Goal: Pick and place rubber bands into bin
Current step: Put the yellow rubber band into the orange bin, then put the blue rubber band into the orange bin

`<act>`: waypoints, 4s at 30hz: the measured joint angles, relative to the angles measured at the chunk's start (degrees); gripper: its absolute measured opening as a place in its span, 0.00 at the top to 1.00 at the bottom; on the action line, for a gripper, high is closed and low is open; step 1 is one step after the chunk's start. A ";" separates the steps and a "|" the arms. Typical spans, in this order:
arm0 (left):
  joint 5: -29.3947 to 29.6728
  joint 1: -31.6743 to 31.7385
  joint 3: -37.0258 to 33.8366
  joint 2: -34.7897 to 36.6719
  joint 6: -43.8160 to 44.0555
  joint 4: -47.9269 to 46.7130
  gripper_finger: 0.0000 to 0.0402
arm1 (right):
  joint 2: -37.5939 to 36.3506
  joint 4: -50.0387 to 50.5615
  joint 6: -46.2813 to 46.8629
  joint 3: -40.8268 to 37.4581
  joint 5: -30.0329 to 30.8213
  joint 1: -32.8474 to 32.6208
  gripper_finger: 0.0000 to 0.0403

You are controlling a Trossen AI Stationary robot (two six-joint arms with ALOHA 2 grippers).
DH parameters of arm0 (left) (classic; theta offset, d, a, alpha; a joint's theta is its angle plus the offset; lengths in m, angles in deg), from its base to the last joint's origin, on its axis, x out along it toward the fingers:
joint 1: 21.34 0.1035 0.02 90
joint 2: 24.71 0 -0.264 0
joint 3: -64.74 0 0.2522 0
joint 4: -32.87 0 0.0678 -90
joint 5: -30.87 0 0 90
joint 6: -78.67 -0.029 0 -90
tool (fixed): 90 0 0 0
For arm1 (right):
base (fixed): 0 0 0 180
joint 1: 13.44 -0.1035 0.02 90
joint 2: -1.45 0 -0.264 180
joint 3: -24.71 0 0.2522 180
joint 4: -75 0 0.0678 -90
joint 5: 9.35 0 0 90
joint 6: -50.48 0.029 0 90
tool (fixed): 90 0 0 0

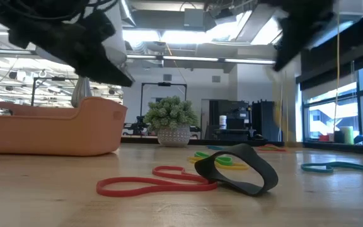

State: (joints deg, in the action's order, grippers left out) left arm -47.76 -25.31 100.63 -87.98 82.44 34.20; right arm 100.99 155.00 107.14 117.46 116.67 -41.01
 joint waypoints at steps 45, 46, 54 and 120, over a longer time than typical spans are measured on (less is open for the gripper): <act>-0.75 2.36 -8.04 47.61 3.21 -31.76 0.99 | 26.55 -72.88 -54.11 12.89 -33.32 25.53 0.95; -0.77 2.36 -8.04 47.61 3.28 -31.76 0.99 | 27.02 -72.06 -53.86 12.89 -33.33 25.53 0.94; -0.75 2.36 -8.04 47.61 4.02 -31.84 0.99 | 26.33 -66.87 -53.73 13.05 -33.32 25.53 0.78; -3.20 -33.81 48.33 -36.27 34.67 -63.21 0.99 | -39.10 -78.58 -31.41 -65.17 -14.68 15.21 0.67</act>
State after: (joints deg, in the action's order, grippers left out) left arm -50.96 -59.12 148.96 -124.24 117.10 -29.01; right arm 61.89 76.41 75.73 52.30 101.99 -25.80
